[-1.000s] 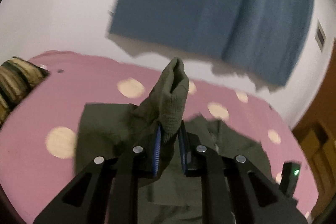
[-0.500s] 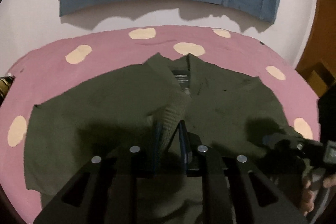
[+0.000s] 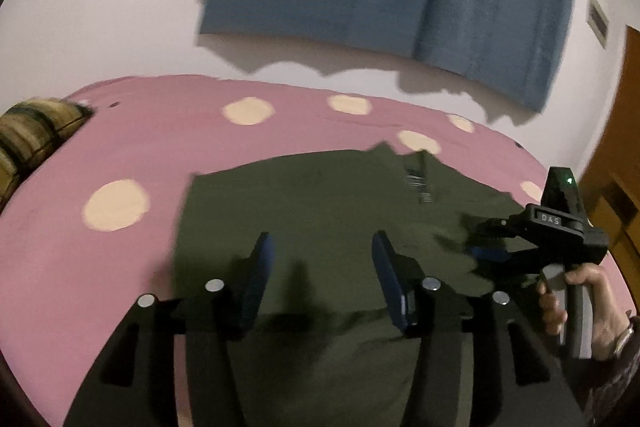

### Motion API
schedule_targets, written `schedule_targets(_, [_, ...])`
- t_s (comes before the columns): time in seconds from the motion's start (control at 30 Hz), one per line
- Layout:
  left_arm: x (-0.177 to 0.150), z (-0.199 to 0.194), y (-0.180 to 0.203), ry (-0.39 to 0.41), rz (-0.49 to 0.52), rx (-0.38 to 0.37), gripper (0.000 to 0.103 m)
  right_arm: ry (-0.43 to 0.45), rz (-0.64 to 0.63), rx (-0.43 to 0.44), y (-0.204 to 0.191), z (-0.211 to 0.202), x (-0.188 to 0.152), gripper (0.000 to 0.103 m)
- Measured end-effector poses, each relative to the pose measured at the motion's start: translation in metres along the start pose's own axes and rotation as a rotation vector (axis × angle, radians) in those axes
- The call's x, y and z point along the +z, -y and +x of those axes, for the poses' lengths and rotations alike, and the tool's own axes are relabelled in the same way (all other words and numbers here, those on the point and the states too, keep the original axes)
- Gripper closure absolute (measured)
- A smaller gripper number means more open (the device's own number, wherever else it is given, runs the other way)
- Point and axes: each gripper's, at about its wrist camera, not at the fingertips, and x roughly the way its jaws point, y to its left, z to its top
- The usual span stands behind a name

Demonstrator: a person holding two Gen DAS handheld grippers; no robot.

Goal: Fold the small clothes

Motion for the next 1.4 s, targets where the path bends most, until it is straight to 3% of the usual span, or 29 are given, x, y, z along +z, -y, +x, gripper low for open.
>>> schedule_targets(0.13, [-0.007, -0.007, -0.036, -0.002, -0.06, 0.051, 0.05, -0.032, -0.007, -0.026, -0.005, 0.023, 0.001, 0.028])
schedule_targets(0.2, [-0.013, -0.004, -0.048, -0.02, -0.083, 0.069, 0.05, -0.059, 0.003, -0.01, -0.007, 0.033, 0.0, 0.06])
schedule_targets(0.3, [-0.02, -0.002, -0.061, -0.036, -0.116, 0.083, 0.05, -0.103, 0.022, 0.004, -0.007, 0.046, -0.003, 0.071])
schedule_targets(0.47, [-0.026, 0.002, -0.067, -0.053, -0.14, 0.085, 0.05, -0.047, -0.052, 0.002, -0.026, 0.031, -0.003, 0.091])
schedule_targets(0.63, [-0.028, 0.004, -0.067, -0.069, -0.146, 0.073, 0.045, 0.091, -0.163, 0.006, -0.054, -0.018, 0.001, 0.093])
schedule_targets(0.8, [-0.029, 0.009, -0.06, -0.08, -0.129, 0.066, 0.044, 0.17, -0.189, -0.014, -0.045, -0.059, 0.001, 0.093])
schedule_targets(1.07, [-0.031, 0.028, -0.044, -0.136, -0.079, 0.08, 0.044, 0.19, -0.1, -0.057, 0.004, -0.076, 0.003, 0.093])
schedule_targets(1.4, [-0.024, 0.05, -0.062, -0.219, -0.135, 0.115, 0.044, 0.174, -0.006, -0.112, 0.047, -0.063, 0.003, 0.093])
